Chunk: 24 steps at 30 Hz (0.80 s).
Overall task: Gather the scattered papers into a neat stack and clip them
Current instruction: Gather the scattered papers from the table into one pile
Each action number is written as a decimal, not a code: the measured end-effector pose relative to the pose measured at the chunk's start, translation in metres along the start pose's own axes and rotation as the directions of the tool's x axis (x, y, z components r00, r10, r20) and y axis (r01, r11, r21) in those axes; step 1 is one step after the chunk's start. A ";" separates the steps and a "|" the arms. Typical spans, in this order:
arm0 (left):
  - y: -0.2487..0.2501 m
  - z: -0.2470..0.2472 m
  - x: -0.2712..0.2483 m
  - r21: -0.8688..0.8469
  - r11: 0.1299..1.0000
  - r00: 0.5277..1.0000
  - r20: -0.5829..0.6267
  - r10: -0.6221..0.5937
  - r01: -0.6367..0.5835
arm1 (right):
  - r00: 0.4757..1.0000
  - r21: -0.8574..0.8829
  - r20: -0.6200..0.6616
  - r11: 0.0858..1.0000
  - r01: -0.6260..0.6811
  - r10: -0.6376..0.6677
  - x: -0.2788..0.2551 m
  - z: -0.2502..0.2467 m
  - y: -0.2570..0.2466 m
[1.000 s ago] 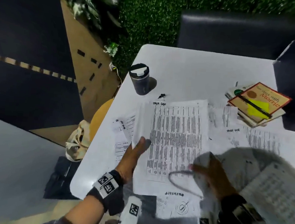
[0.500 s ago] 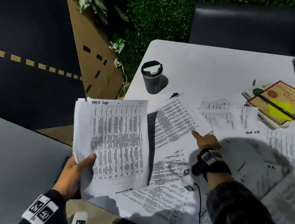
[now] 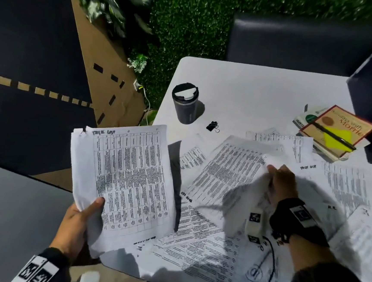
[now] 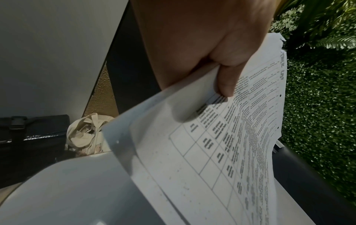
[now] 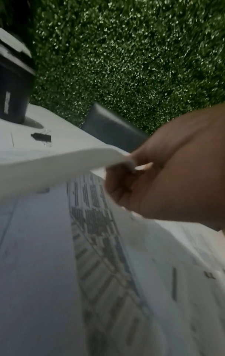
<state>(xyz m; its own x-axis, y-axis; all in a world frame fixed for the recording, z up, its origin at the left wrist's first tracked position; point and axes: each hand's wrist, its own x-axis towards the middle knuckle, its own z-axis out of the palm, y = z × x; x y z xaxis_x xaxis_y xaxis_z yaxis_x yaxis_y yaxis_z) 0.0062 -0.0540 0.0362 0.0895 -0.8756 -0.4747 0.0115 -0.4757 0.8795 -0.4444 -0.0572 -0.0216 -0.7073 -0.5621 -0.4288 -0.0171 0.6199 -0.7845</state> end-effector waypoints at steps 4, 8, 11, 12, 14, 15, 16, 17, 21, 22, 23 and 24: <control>0.006 -0.001 0.007 0.024 1.000 0.999 -0.037 0.008 -0.007 | 0.997 -0.122 0.072 0.992 -0.003 0.012 -0.015 0.007 0.020; 0.009 0.003 0.008 0.044 0.999 0.999 -0.034 0.009 -0.008 | 0.996 -0.421 0.087 0.907 0.028 0.009 -0.035 0.027 0.043; 0.008 0.002 0.009 0.066 0.998 0.999 -0.034 0.010 -0.007 | 0.998 -0.513 0.066 0.857 0.055 -0.024 -0.051 0.042 0.056; 0.008 0.003 0.009 0.085 0.996 0.999 -0.035 0.009 -0.006 | 0.998 -0.511 0.032 0.857 0.060 -0.051 -0.056 0.047 0.057; 0.008 0.001 0.012 0.109 0.994 0.999 -0.039 0.024 -0.019 | 0.991 -0.465 -0.038 0.880 0.099 -0.132 -0.061 0.053 0.057; 0.008 0.000 0.014 0.117 0.993 0.998 -0.046 0.038 -0.032 | 0.984 -0.418 -0.049 0.898 0.135 -0.171 -0.063 0.054 0.056; 0.010 0.000 0.016 0.132 0.990 0.997 -0.049 0.056 -0.049 | 0.974 -0.377 -0.057 0.908 0.181 -0.218 -0.062 0.053 0.055; 0.012 0.000 0.019 0.150 0.986 0.996 -0.049 0.080 -0.072 | 0.966 -0.340 -0.059 0.915 0.216 -0.250 -0.060 0.049 0.054; 0.034 0.010 0.026 0.205 0.951 0.972 0.004 0.234 -0.230 | 0.916 -0.160 0.059 0.902 0.402 -0.398 -0.050 0.017 0.025; 0.042 0.017 0.027 0.215 0.939 0.962 0.025 0.271 -0.270 | 0.897 -0.110 0.116 0.892 0.439 -0.427 -0.051 0.007 0.012; 0.049 0.023 0.028 0.222 0.928 0.954 0.039 0.298 -0.299 | 0.866 -0.068 0.160 0.870 0.489 -0.474 -0.052 -0.004 0.000; 0.055 0.030 0.030 0.219 0.919 0.944 0.057 0.325 -0.329 | 0.827 -0.026 0.197 0.840 0.542 -0.527 -0.054 -0.016 -0.012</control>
<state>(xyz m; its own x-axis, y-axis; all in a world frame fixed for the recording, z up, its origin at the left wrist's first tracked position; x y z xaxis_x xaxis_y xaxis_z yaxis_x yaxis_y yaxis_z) -0.0208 -0.1089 0.0699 0.0319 -0.9858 -0.1646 -0.2367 -0.1675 0.9570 -0.4177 -0.0257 0.0186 -0.4362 -0.8994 -0.0293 -0.4156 0.2302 -0.8799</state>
